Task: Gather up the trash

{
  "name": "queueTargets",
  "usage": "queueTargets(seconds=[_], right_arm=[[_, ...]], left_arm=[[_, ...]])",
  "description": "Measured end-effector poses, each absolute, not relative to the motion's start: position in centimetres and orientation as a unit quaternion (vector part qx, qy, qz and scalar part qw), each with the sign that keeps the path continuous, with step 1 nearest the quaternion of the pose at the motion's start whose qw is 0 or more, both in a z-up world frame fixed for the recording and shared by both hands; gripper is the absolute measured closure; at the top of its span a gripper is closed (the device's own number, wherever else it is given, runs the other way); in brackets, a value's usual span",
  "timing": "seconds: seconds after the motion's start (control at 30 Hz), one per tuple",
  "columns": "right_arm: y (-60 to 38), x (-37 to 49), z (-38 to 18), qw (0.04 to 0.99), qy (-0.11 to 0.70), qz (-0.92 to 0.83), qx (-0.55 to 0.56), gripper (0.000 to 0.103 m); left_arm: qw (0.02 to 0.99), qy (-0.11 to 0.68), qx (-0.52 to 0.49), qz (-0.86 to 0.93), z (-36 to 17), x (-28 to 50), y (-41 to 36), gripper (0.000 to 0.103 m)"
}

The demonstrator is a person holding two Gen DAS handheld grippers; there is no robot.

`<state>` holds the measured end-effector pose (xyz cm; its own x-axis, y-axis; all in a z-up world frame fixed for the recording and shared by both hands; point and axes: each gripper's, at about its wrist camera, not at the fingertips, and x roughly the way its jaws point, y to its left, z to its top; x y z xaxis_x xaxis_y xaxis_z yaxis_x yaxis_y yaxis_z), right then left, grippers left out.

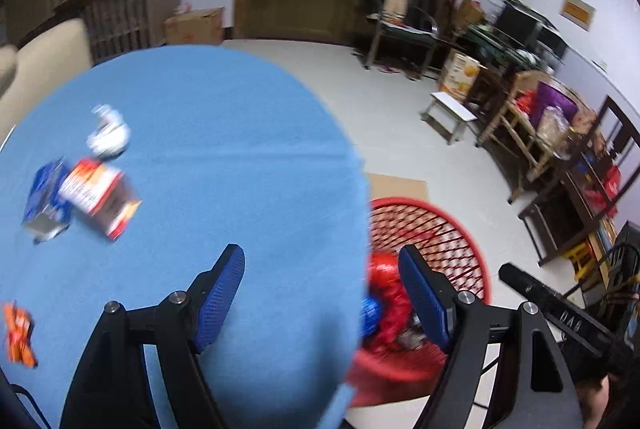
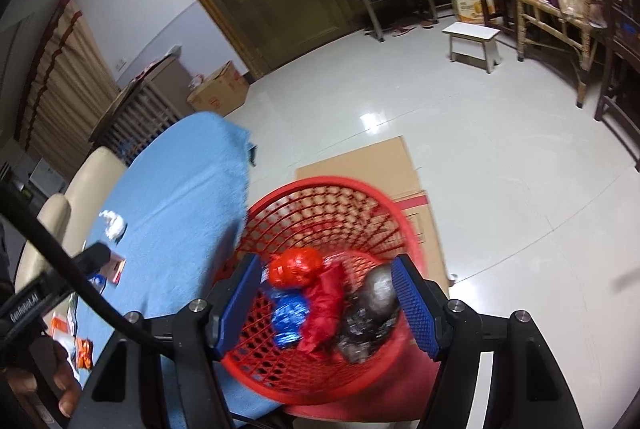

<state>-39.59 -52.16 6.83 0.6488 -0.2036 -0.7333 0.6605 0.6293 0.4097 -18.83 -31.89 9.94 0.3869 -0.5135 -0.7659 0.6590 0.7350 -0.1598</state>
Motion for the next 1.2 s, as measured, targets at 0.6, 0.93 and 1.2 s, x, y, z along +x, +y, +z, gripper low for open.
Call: queueTargets(seconds=[0.6,0.93,1.2], right_arm=[[-38.9,-28.8,8.6,0.879,0.392,-0.116,0.245,0.032],[-31.3,-23.9,10.7,0.897,0.41,-0.033,0.163,0.032],[-28.5,-19.1,11.2,0.9,0.417,0.004,0.125,0.032]], left_arm=[[0.887,0.443,-0.034,-0.129,7.4,-12.5,-7.3,0.023],[0.879,0.465,-0.039,-0.096,5.0,-10.7,-3.7,0.023],[0.873,0.479,-0.047,-0.086,3.4,-8.9,-2.7,0.023]])
